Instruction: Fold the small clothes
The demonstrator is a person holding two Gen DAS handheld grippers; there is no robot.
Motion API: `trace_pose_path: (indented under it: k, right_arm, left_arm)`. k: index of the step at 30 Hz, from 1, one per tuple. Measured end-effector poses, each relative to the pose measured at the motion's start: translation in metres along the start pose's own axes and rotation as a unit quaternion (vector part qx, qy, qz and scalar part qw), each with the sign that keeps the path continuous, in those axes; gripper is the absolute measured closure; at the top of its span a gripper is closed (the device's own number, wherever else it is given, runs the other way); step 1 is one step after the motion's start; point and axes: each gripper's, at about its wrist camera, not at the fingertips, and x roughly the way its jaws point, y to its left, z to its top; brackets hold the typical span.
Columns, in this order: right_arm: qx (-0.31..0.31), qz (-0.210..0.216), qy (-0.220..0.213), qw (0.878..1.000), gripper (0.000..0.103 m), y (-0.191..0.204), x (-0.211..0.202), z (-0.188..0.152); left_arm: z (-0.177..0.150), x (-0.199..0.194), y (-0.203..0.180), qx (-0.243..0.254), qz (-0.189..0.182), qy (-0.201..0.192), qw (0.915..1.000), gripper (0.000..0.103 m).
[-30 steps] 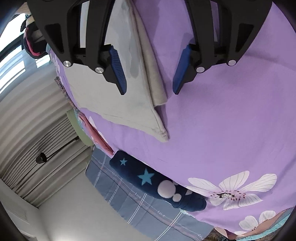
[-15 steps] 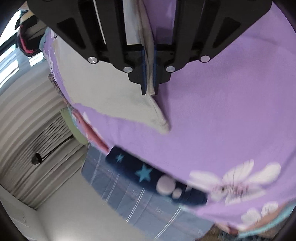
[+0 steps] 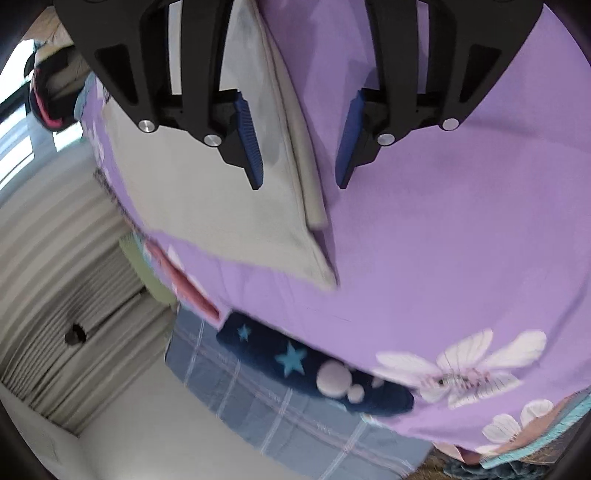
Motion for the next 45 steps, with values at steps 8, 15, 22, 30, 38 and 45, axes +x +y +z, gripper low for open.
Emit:
trace_pose_path:
  k: [8, 15, 22, 30, 38, 45]
  right_arm:
    - [0.039, -0.04, 0.019, 0.998, 0.07, 0.001, 0.026, 0.025]
    - [0.118, -0.016, -0.018, 0.993, 0.1, -0.028, 0.007, 0.029]
    - [0.188, -0.001, -0.076, 0.979, 0.1, -0.069, -0.036, 0.013]
    - [0.274, 0.003, -0.102, 0.956, 0.1, -0.124, -0.064, -0.02]
    - [0.331, 0.006, -0.12, 0.936, 0.1, -0.171, -0.084, -0.067]
    - [0.369, -0.006, -0.141, 0.919, 0.1, -0.198, -0.1, -0.107]
  left_arm:
    - [0.011, 0.027, 0.0, -0.034, -0.033, 0.007, 0.9989, 0.077]
    - [0.023, 0.028, -0.015, -0.034, -0.026, 0.017, 0.9989, 0.097]
    - [0.041, 0.016, -0.064, 0.003, -0.019, 0.005, 0.9998, 0.096]
    - [0.049, 0.028, -0.119, 0.035, -0.005, 0.009, 0.9993, 0.096]
    - [0.044, 0.055, -0.187, 0.12, 0.055, 0.003, 0.9912, 0.096]
    - [0.043, 0.086, -0.234, 0.147, 0.075, 0.013, 0.9862, 0.096]
